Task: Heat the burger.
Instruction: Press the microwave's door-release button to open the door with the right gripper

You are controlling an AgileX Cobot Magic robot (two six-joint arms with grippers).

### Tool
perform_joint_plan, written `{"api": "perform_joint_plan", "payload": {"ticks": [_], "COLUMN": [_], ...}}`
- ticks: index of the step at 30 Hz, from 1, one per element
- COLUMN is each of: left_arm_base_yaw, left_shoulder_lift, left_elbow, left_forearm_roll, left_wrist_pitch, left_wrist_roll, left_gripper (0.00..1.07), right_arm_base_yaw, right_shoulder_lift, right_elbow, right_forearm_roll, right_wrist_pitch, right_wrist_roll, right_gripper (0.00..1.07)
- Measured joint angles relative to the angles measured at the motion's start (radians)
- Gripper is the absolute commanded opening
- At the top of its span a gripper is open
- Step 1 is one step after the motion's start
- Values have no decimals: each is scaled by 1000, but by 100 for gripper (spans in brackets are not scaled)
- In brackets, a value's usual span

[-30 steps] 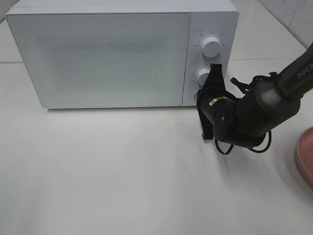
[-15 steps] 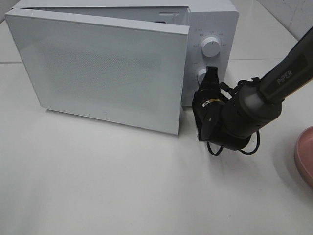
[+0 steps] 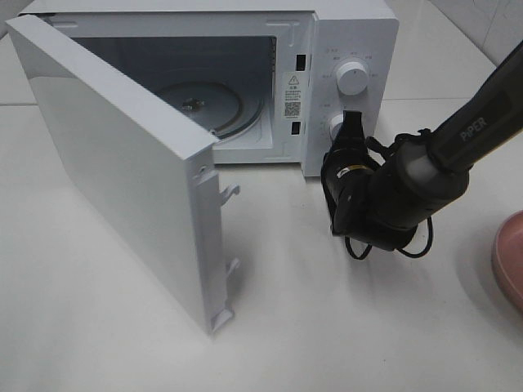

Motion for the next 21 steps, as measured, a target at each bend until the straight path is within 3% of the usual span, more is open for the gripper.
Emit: {"api": "perform_joint_plan", "payload": {"ticks": [21], "left_arm_base_yaw": [0], "left_shoulder_lift": [0], "left_elbow": [0], "left_forearm_roll": [0], "left_wrist_pitch": [0], "left_wrist_roll": [0], "left_gripper": [98], "right_arm_base_yaw": [8], "right_shoulder_lift": [-93], "right_elbow": [51], "right_forearm_roll": [26], "right_wrist_pitch": [93], "right_wrist_roll": [-95], "right_gripper": [1]}}
